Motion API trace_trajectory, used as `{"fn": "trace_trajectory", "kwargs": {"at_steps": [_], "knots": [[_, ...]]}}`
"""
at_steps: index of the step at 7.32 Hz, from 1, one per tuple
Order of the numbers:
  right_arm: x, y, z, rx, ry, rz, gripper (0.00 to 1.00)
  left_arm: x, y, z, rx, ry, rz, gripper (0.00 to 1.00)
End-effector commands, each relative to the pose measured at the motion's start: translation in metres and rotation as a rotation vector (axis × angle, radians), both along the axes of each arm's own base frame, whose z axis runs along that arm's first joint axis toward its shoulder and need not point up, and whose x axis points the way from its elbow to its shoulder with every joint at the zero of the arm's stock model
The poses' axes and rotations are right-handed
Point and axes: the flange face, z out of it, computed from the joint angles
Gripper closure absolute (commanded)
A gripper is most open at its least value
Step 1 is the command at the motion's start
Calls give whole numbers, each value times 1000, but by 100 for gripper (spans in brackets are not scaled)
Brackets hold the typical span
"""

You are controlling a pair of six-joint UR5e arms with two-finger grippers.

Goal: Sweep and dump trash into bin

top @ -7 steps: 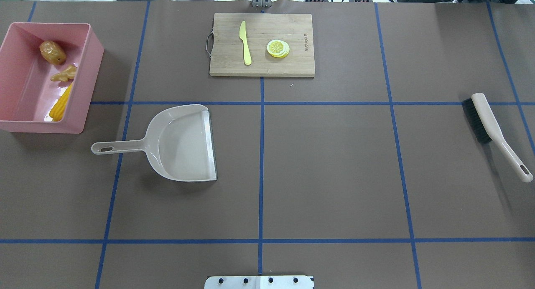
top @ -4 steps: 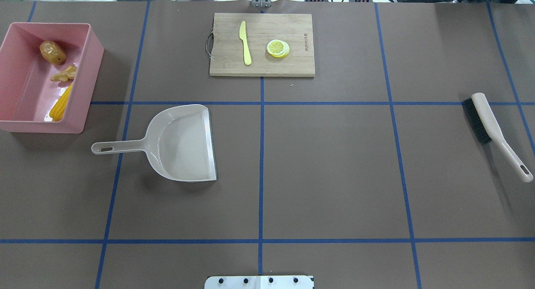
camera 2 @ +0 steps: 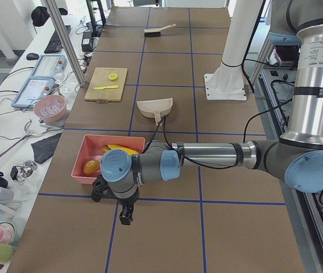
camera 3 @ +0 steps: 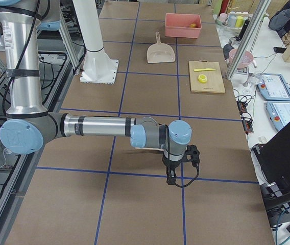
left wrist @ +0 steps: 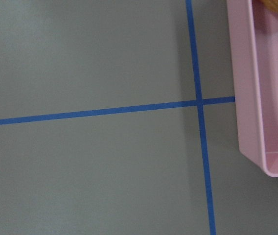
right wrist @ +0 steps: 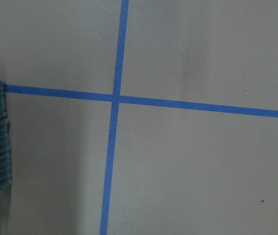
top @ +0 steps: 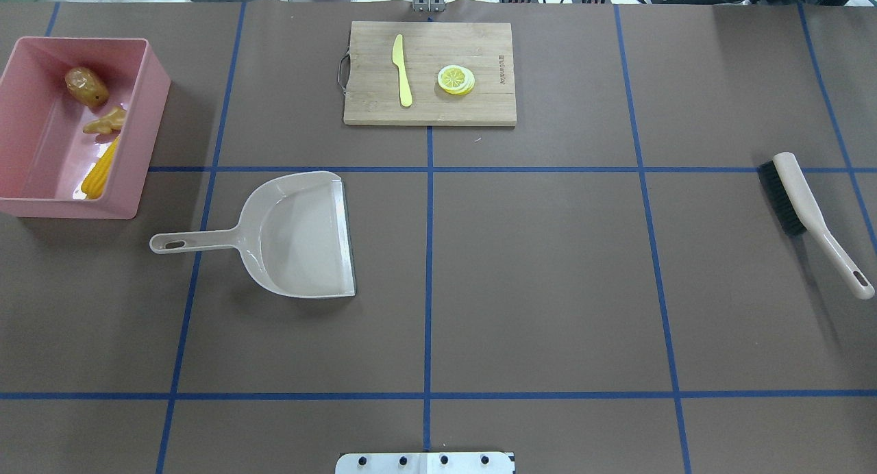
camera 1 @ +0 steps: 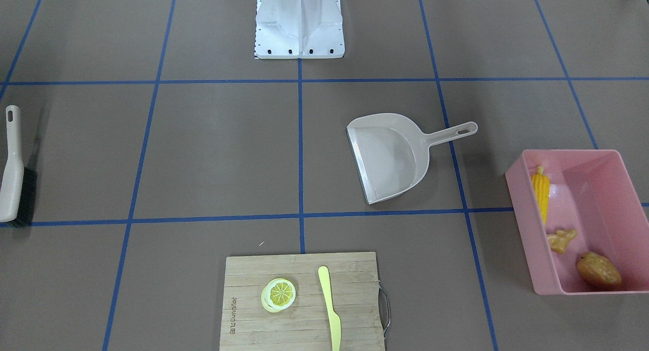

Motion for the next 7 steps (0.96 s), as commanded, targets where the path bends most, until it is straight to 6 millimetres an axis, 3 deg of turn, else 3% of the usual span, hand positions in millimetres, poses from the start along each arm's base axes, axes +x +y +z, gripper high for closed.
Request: {"fn": "trace_trajectory", "kwargs": {"at_steps": [1, 3, 5, 6, 7], "knots": [[0, 1, 1, -2, -1, 0, 0, 3, 9, 17, -4, -3, -23, 2], [0, 0, 0, 0, 0, 0, 0, 13, 3, 16, -59, -9, -111, 2], [0, 0, 0, 0, 0, 0, 0, 45, -10, 4, -79, -11, -126, 2], [0, 1, 1, -2, 0, 0, 0, 51, -17, -12, -61, -10, -148, 2], [0, 1, 1, -2, 0, 0, 0, 52, -13, -10, -59, -8, -141, 2]]}}
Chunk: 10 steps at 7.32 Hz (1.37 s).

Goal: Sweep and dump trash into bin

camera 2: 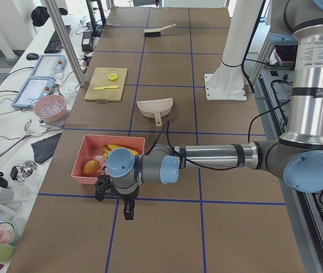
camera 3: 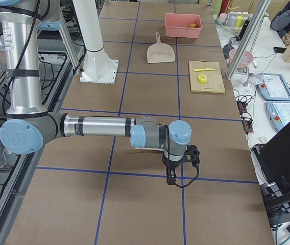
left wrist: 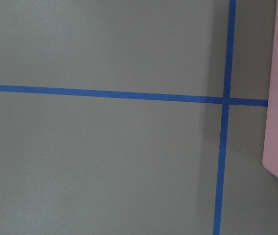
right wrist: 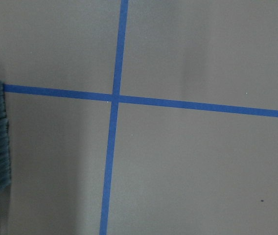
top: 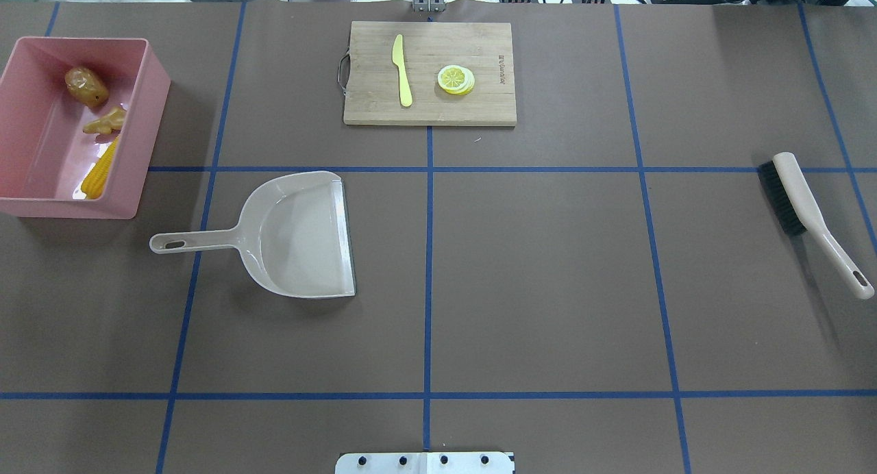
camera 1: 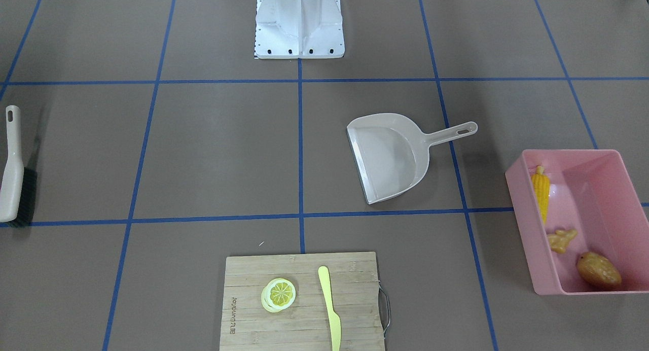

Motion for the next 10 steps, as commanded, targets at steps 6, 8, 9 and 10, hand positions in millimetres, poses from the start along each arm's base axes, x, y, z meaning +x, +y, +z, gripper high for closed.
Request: {"fn": "trace_trajectory", "kwargs": {"at_steps": [6, 8, 9, 10], "knots": [[0, 3, 3, -5, 0, 0, 0, 4, 7, -18, -18, 6, -11, 2], [0, 3, 3, -5, 0, 0, 0, 4, 8, -15, -26, 4, -12, 2], [0, 3, 3, -5, 0, 0, 0, 5, 15, -13, -30, 9, -12, 2], [0, 3, 3, -7, 0, 0, 0, 5, 21, -12, -25, 11, -12, 2]]}}
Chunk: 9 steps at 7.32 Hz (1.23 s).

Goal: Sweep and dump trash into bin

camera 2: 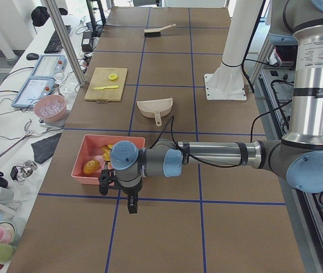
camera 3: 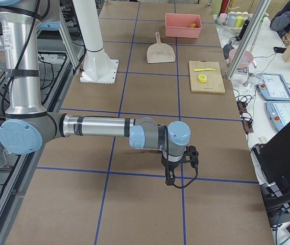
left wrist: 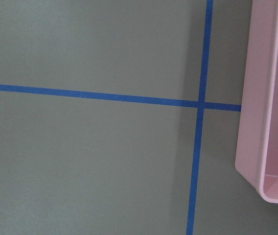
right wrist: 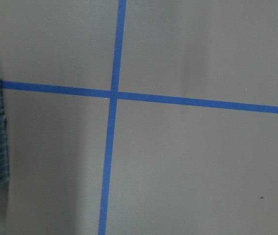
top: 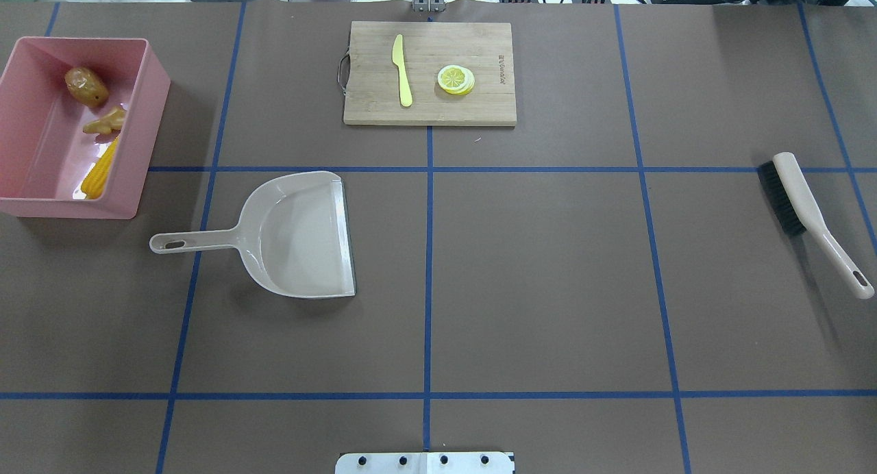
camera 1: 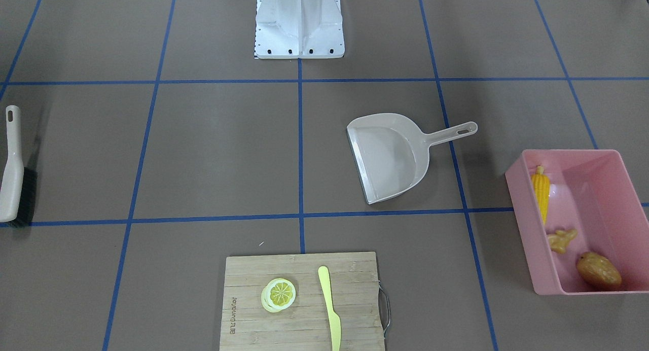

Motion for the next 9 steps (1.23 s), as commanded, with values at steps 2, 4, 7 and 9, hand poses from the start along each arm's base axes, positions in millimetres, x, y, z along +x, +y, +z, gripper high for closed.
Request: {"fn": "trace_trajectory", "kwargs": {"at_steps": [2, 4, 7, 9], "knots": [[0, 0, 1, -1, 0, 0, 0, 0, 9, 2, 0, 3, 0, 2], [0, 0, 0, 0, 0, 0, 0, 1, 9, 2, 1, 4, 1, 2], [0, 0, 0, 0, 0, 0, 0, 5, 15, -2, -9, 82, -1, 2], [0, 0, 0, 0, 0, 0, 0, 6, 16, 0, -5, 84, 4, 2]]}}
